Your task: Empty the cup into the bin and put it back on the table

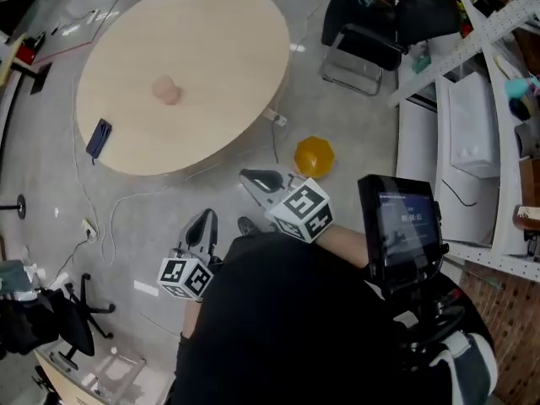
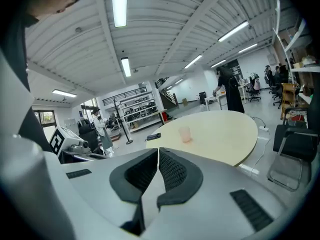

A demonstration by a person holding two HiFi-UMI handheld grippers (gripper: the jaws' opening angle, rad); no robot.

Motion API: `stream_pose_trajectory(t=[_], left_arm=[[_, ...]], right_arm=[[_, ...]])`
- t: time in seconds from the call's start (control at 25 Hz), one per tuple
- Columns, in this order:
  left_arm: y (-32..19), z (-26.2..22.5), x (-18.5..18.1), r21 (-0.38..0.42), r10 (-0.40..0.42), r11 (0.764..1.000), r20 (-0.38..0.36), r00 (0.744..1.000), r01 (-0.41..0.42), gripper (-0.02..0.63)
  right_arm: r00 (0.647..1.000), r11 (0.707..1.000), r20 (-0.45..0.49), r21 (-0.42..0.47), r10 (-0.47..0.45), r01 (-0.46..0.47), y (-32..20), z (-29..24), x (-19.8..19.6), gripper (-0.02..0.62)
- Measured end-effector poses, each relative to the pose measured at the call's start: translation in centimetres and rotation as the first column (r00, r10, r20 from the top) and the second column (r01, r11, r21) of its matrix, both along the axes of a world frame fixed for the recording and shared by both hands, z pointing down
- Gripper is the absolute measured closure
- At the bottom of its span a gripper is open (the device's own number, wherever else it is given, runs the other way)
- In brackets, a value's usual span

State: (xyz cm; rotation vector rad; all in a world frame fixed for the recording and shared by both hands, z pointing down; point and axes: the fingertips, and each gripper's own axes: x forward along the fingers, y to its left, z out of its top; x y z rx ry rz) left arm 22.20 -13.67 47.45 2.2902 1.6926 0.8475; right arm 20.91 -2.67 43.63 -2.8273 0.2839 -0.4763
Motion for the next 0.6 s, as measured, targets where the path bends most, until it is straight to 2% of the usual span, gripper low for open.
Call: stream_pose_trajectory(t=[0.24,0.44,0.6], left_arm=[[1.7,-0.5,0.4,-0.044,0.032,0.998,-0.017,0.999,-0.033,0.583],[1.8,-0.4,-0.4,-0.063,0.052,0.997,0.014,0.999,-0.051,0.582],[-0.3,-1.7,2.8,-0.095,0.067,0.994,0.062,0.996,-0.061,0.583]], right_arm=[[1.000,0.999,0.017,-0.026,0.020,-0.020,0.9,0.2,-0.3,0.578],[0.998,0.998,0.047,-0.045,0.039,-0.036,0.9,-0.2,-1.6,0.580],[0.992,0.995,0.090,-0.061,0.090,-0.085,-0.9,-2.1,0.8,0.580]])
